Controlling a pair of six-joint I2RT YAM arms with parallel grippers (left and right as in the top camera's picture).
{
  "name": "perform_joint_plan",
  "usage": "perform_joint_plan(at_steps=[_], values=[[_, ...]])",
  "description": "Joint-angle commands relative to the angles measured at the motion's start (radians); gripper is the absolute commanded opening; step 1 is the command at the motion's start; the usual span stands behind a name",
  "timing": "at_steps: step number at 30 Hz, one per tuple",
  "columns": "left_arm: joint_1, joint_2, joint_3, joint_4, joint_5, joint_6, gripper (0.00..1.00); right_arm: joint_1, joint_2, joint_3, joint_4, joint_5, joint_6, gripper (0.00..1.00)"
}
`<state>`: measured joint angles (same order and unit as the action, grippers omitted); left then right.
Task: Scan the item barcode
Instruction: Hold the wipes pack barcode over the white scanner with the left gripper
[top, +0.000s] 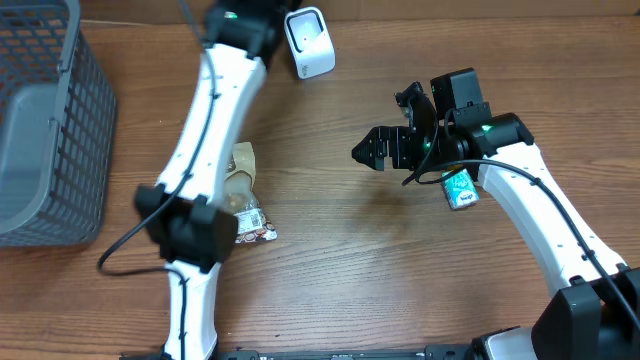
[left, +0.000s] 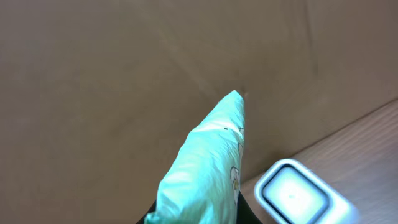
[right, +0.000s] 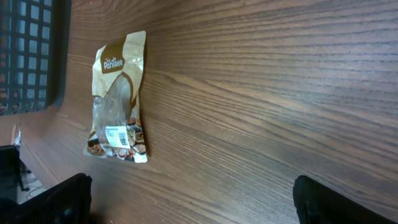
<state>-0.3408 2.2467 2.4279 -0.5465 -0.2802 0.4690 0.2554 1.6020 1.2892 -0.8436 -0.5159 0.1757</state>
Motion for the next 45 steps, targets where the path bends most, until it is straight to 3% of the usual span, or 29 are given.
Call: perform_joint_plan(at_steps=[1,5,13,36,39,45], values=[[-0.022,0.143,-0.004,0.095,-0.196,0.263,0.04,-0.002,-0.001,0.006,0.004,0.007,-0.009,1.00],[-0.031,0.254,-0.004,0.165,-0.202,0.346,0.04,-0.002,-0.001,0.006,0.004,0.007,-0.009,1.00],[-0.043,0.318,-0.004,0.249,-0.199,0.362,0.04,-0.002,-0.001,0.006,0.004,0.007,-0.009,1.00],[-0.073,0.320,-0.005,0.055,-0.051,0.391,0.04,-0.002,-0.001,0.006,0.004,0.007,-0.009,1.00],[-0.073,0.320,-0.005,0.010,0.021,0.380,0.04,-0.002,-0.001,0.006,0.004,0.007,-0.009,1.00],[-0.072,0.320,-0.005,0.013,0.021,0.380,0.04,-0.002,-0.001,0.006,0.004,0.007,-0.009,1.00]])
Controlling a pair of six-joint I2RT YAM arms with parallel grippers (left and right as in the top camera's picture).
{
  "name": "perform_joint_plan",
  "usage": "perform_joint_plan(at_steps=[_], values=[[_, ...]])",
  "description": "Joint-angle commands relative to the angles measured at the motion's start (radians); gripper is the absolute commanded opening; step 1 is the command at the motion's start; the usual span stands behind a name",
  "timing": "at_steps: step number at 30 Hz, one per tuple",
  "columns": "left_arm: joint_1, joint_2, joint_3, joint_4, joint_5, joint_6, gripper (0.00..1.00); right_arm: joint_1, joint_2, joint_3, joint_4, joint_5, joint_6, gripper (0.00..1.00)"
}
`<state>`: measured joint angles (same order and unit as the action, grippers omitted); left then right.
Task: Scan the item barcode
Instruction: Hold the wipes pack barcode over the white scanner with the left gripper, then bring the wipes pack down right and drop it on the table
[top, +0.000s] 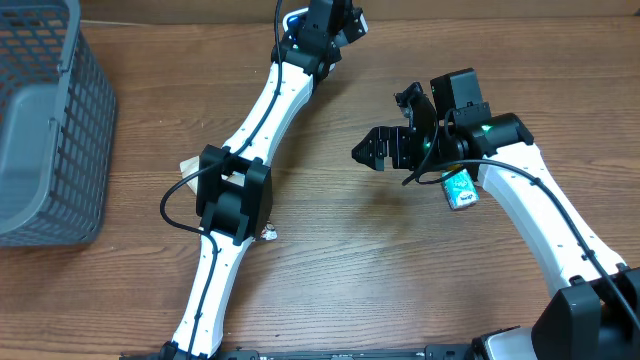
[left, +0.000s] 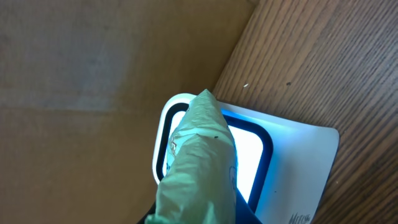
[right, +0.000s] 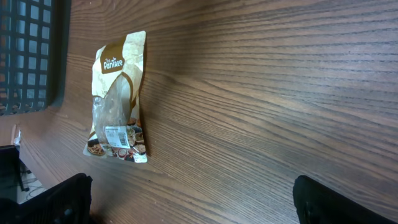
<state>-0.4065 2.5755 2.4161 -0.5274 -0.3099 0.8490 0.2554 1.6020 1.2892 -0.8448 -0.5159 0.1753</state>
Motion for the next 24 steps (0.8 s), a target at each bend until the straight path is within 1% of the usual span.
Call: perform_joint_plan(at_steps=[1,2,5,7,8,9,12,14,16,17,19,20,23,24], values=[[-0.006,-0.009,0.007,0.001,0.047,0.000,0.04,-0.002,-0.001,0.006,0.005,0.007,-0.009,1.00],[-0.006,-0.009,0.007,0.009,0.040,0.000,0.04,-0.002,-0.001,0.006,0.005,0.007,-0.009,1.00],[-0.007,-0.013,0.016,0.103,-0.055,-0.030,0.04,-0.002,-0.001,0.006,0.005,0.007,-0.009,1.00],[-0.007,-0.026,0.047,0.167,-0.131,-0.099,0.04,-0.002,-0.001,0.006,0.005,0.007,-0.009,1.00],[-0.007,-0.033,0.063,0.167,-0.144,-0.125,0.04,-0.002,-0.001,0.006,0.005,0.007,-0.009,1.00],[-0.007,-0.054,0.105,0.137,-0.145,-0.191,0.04,-0.002,-0.001,0.006,0.005,0.007,-0.009,1.00],[-0.006,-0.122,0.182,-0.015,-0.139,-0.378,0.04,-0.002,-0.001,0.006,0.005,0.007,-0.009,1.00],[-0.006,-0.187,0.192,-0.153,-0.137,-0.542,0.04,-0.002,-0.001,0.006,0.005,0.007,-0.009,1.00],[-0.008,-0.236,0.192,-0.282,-0.113,-0.655,0.04,-0.002,-0.001,0.006,0.005,0.007,-0.009,1.00],[-0.008,-0.269,0.192,-0.389,-0.072,-0.721,0.04,-0.002,-0.001,0.006,0.005,0.007,-0.009,1.00],[-0.007,-0.309,0.192,-0.563,0.006,-0.817,0.04,-0.002,-0.001,0.006,0.005,0.007,-0.009,1.00],[-0.005,-0.329,0.192,-0.682,0.075,-0.879,0.04,-0.002,-0.001,0.006,0.005,0.007,-0.009,1.00],[-0.005,-0.333,0.190,-0.913,0.220,-0.970,0.04,-0.002,-0.001,0.006,0.005,0.007,-0.009,1.00],[-0.005,-0.328,0.190,-0.958,0.245,-0.979,0.04,-0.002,-0.001,0.006,0.005,0.007,-0.009,1.00]])
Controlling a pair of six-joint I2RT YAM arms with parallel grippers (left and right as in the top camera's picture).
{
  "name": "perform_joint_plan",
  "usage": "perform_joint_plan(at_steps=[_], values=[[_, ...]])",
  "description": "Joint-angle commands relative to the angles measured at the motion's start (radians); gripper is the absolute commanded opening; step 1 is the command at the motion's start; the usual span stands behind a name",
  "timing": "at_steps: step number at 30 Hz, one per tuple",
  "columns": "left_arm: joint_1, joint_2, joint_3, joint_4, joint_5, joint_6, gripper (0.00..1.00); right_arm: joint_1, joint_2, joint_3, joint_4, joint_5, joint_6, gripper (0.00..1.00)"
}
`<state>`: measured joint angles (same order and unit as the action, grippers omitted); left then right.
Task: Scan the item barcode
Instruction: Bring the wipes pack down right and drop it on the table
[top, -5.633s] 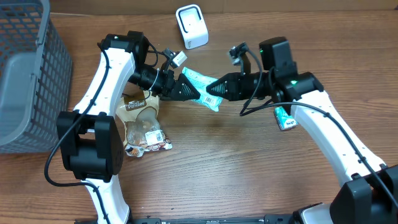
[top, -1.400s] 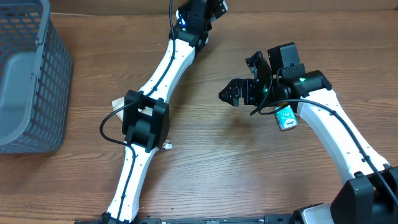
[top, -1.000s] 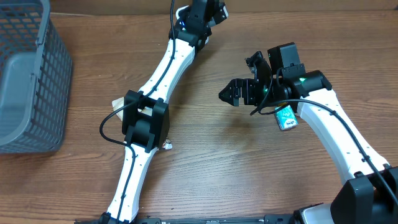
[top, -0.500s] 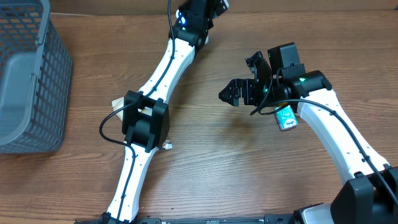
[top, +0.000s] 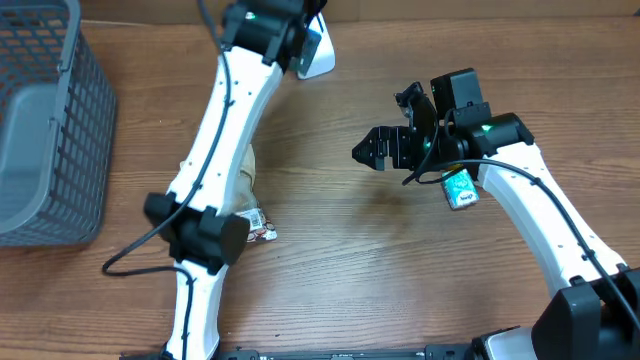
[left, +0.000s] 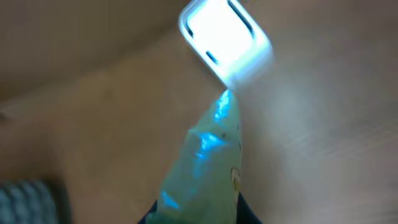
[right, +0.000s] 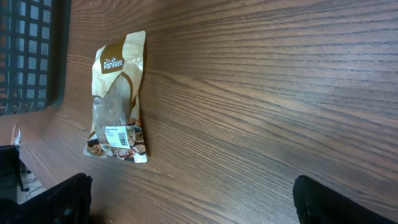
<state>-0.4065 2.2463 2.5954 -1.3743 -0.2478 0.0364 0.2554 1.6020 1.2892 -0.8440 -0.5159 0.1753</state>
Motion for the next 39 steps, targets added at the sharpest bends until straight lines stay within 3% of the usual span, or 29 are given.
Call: perform_joint_plan(at_steps=[1,5,10,18,24,27,33,35,37,39], values=[[-0.005,0.006,0.010,-0.158,0.212,-0.173,0.04,-0.002,-0.001,0.006,0.005,0.007,-0.009,1.00],[-0.005,0.051,0.004,-0.315,0.428,-0.168,0.04,-0.002,-0.001,0.006,0.005,0.007,-0.009,1.00],[-0.006,0.100,-0.105,-0.303,0.617,-0.144,0.04,-0.002,-0.001,0.006,0.005,0.007,-0.009,1.00],[-0.008,0.105,-0.433,-0.115,0.759,-0.111,0.04,-0.002,-0.001,0.006,0.005,0.007,-0.009,1.00],[-0.013,0.105,-0.622,0.045,1.024,0.019,0.04,-0.002,-0.001,0.006,0.005,0.007,-0.009,1.00],[-0.026,0.105,-0.689,0.142,1.086,0.019,0.04,-0.002,-0.001,0.006,0.005,0.007,-0.009,1.00],[-0.090,0.105,-0.797,0.335,1.095,-0.100,0.05,-0.002,-0.001,0.006,0.005,0.007,-0.009,1.00],[-0.115,0.105,-0.798,0.359,1.094,-0.100,0.17,-0.002,-0.001,0.006,0.005,0.007,-0.009,1.00],[-0.133,0.105,-0.798,0.381,1.093,-0.100,0.40,-0.002,-0.001,0.006,0.005,0.007,-0.009,1.00],[-0.137,0.104,-0.797,0.385,1.074,-0.101,0.46,-0.002,-0.001,0.006,0.005,0.007,-0.009,1.00]])
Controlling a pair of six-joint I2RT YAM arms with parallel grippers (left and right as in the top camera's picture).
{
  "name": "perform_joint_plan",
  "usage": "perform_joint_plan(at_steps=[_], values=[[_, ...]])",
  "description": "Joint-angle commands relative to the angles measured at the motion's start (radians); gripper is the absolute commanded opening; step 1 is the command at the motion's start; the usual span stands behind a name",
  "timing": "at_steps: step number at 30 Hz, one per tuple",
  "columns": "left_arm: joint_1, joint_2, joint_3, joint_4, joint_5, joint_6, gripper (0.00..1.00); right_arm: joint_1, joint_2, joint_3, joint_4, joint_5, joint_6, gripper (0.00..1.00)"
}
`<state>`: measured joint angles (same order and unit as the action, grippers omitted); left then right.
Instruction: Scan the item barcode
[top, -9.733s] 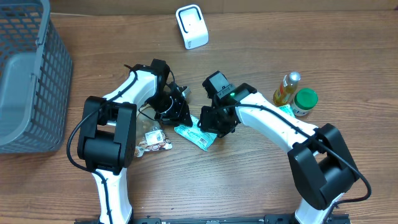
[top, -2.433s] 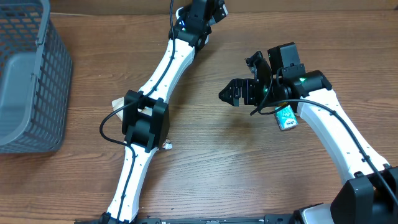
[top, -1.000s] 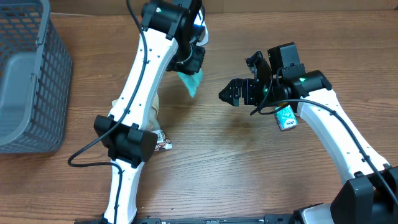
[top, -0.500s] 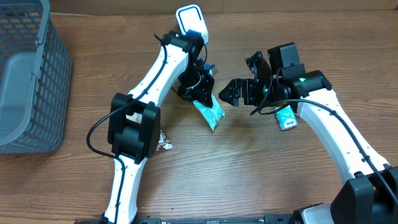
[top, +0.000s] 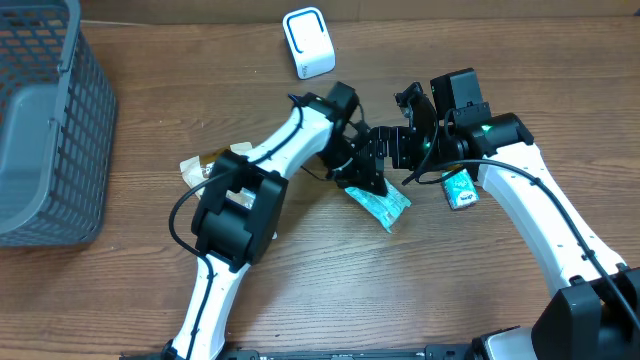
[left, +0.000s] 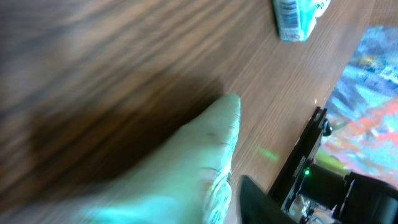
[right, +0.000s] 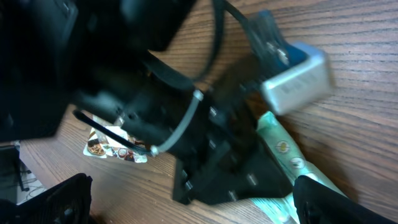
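My left gripper (top: 362, 172) is at the table's middle, shut on a pale green packet (top: 380, 205) that juts toward the front right. The packet (left: 186, 165) fills the blurred left wrist view, low over the wood; whether it touches the table cannot be told. The white scanner (top: 308, 42) stands at the back edge, far from the packet. My right gripper (top: 380, 148) hovers open just above and behind the left gripper, holding nothing. In its wrist view the left gripper's black body and the packet (right: 283, 155) lie between the right fingertips (right: 329, 199).
A small green-and-white pack (top: 459, 187) lies under the right arm, also in the left wrist view (left: 297, 15). A brown snack bag (top: 198, 167) lies partly under the left arm. A grey basket (top: 45, 130) stands at the far left.
My left gripper, with the green packet, was up at the back by the scanner; now it is at the table's middle, right under the right gripper. The right arm has not moved.
The left gripper held the green packet near the back wall beside the scanner. Then the packet was in front of the scanner's lit window. Then it was a little off the scanner, with blue light on it. Now it is down at the table's middle.
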<state>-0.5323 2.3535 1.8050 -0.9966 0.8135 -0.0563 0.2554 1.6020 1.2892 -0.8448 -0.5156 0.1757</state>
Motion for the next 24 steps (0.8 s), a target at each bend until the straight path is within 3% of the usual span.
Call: perform_joint_plan(at_steps=[1,4,7,11,14,17,18,20,21,22,24], values=[[-0.010,-0.003,-0.007,0.006,0.004,-0.008,0.50,-0.002,-0.001,0.006,0.005,0.007,-0.009,1.00],[0.022,-0.007,-0.003,0.005,-0.006,-0.023,0.60,-0.002,-0.001,0.006,0.005,0.007,-0.009,1.00],[0.069,-0.007,0.024,-0.023,-0.022,-0.027,0.83,-0.002,-0.001,0.006,0.005,0.007,-0.009,1.00],[0.103,-0.007,0.088,-0.085,-0.098,-0.026,0.94,-0.002,-0.001,0.006,0.005,0.007,-0.009,1.00],[0.105,-0.007,0.153,-0.134,-0.190,-0.026,0.93,-0.002,-0.001,0.006,0.005,0.007,-0.009,1.00],[0.105,-0.007,0.219,-0.188,-0.312,-0.041,0.85,-0.002,-0.001,0.006,0.005,0.007,-0.009,1.00],[0.105,-0.007,0.234,-0.203,-0.344,-0.056,0.77,-0.002,-0.001,0.006,0.005,0.007,-0.009,1.00],[0.105,-0.007,0.245,-0.227,-0.393,-0.074,0.31,-0.002,-0.001,0.006,0.005,0.007,-0.009,1.00],[0.105,-0.007,0.245,-0.238,-0.410,-0.083,0.13,-0.002,-0.001,0.006,0.005,0.007,-0.009,1.00],[0.102,-0.006,0.243,-0.262,-0.443,-0.102,0.04,-0.002,-0.001,0.006,0.005,0.007,-0.009,1.00],[0.095,-0.006,0.232,-0.286,-0.475,-0.109,0.04,-0.002,-0.001,0.006,0.005,0.007,-0.009,1.00]])
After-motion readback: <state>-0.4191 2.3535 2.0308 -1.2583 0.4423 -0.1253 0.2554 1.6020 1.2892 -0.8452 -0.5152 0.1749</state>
